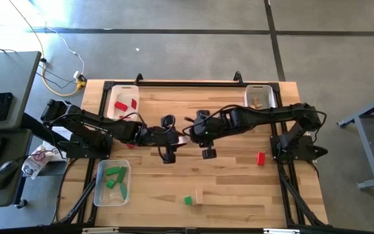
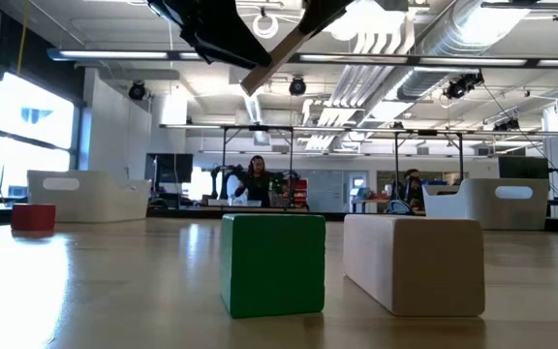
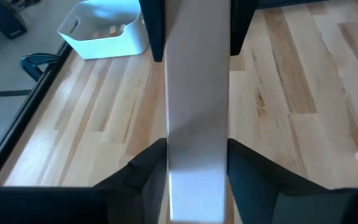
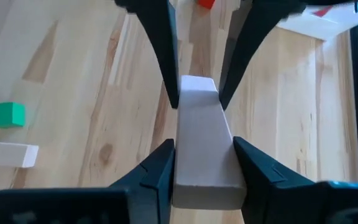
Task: Sort & place blocks by color
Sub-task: Put the light brown block into the gray bin
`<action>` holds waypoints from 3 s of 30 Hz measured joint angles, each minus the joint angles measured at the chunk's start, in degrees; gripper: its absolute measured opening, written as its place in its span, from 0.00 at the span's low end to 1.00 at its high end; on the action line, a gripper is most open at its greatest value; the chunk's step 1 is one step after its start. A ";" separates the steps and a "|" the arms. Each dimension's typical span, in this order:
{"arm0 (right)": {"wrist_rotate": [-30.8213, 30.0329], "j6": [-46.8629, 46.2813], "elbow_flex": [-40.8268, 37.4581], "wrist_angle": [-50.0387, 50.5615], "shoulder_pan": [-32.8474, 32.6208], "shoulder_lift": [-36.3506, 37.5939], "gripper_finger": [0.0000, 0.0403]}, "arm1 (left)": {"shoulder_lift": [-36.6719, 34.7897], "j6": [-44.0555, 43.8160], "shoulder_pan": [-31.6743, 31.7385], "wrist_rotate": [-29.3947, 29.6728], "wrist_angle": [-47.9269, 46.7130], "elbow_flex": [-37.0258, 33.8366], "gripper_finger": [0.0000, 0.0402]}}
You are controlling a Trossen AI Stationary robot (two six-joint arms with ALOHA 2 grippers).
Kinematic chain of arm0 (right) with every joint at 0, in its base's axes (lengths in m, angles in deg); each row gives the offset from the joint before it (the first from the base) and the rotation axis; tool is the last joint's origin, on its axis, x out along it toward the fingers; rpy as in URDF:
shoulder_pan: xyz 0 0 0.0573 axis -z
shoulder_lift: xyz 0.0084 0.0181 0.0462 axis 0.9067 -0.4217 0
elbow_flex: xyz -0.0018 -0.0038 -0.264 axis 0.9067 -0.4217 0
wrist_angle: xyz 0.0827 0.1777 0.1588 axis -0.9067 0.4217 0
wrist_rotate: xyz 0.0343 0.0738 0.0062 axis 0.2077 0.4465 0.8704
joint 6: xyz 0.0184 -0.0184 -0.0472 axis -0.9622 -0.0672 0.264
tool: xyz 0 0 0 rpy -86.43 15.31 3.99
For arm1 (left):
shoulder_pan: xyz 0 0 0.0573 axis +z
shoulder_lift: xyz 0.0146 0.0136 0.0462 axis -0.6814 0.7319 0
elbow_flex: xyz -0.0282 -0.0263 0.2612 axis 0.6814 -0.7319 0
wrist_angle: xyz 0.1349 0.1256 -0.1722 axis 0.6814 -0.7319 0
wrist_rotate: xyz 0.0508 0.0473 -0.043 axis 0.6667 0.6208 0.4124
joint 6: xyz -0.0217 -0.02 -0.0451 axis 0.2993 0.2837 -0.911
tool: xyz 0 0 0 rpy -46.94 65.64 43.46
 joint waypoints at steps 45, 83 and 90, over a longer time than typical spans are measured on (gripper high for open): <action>-34.57 -53.49 -15.24 37.11 0.72 0.61 0.27 | 0.00 2.46 0.02 6.37 -5.15 0.02 0.57; -44.54 -82.10 -52.96 14.78 23.09 25.94 0.27 | 0.00 2.46 0.04 7.73 -5.93 0.02 0.57; -43.17 -76.89 -57.17 5.24 26.85 26.10 0.28 | 0.00 2.45 0.03 7.73 -6.04 0.02 0.57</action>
